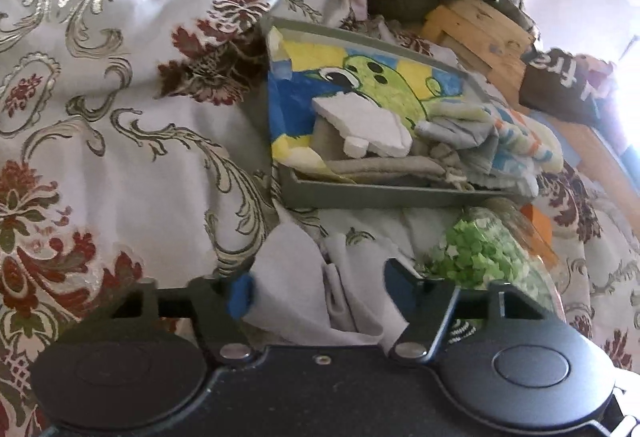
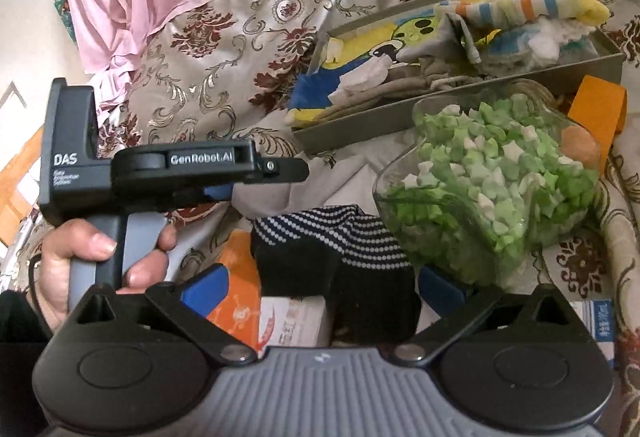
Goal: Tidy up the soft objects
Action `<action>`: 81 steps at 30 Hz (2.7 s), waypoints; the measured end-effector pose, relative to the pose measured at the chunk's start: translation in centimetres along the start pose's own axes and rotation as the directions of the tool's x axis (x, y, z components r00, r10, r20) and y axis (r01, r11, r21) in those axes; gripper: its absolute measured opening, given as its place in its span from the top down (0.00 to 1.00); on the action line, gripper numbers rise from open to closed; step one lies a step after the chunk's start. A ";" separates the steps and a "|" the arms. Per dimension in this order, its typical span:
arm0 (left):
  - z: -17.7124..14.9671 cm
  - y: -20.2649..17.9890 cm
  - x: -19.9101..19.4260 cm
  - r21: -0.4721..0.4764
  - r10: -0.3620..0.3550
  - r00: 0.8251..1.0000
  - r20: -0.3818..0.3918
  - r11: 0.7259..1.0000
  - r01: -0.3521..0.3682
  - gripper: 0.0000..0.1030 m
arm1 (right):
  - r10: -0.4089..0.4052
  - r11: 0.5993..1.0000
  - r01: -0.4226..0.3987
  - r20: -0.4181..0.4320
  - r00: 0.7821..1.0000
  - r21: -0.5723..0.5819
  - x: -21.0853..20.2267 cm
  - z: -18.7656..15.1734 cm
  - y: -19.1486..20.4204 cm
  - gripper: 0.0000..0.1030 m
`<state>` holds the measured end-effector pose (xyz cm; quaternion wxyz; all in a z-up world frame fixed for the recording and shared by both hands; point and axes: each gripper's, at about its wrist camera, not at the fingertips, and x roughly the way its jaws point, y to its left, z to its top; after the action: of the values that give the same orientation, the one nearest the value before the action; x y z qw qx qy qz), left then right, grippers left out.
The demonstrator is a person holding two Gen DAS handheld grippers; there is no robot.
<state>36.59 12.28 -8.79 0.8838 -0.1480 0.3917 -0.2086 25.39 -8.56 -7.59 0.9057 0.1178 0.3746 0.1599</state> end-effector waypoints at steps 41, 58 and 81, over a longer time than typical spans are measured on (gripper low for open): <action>0.6 -1.6 -1.3 0.143 0.001 0.999 -0.048 0.990 0.006 0.74 | 0.036 0.999 -0.039 0.077 0.996 0.038 0.9 0.5 0.9 0.13; 2.4 -6.4 0.6 0.398 -0.081 0.981 -0.176 0.906 0.146 0.51 | 0.064 0.998 -0.065 0.096 0.993 0.009 1.7 0.1 0.5 0.36; 3.5 -10.6 7.7 0.489 0.212 0.835 -0.507 0.869 0.076 0.55 | 0.080 0.997 -0.082 0.117 0.990 0.012 1.2 -0.7 0.1 0.46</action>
<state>41.23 -0.32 -6.80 0.7502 0.1607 0.5660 -0.3017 25.64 -7.96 -8.83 0.9177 0.1499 0.3172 0.1861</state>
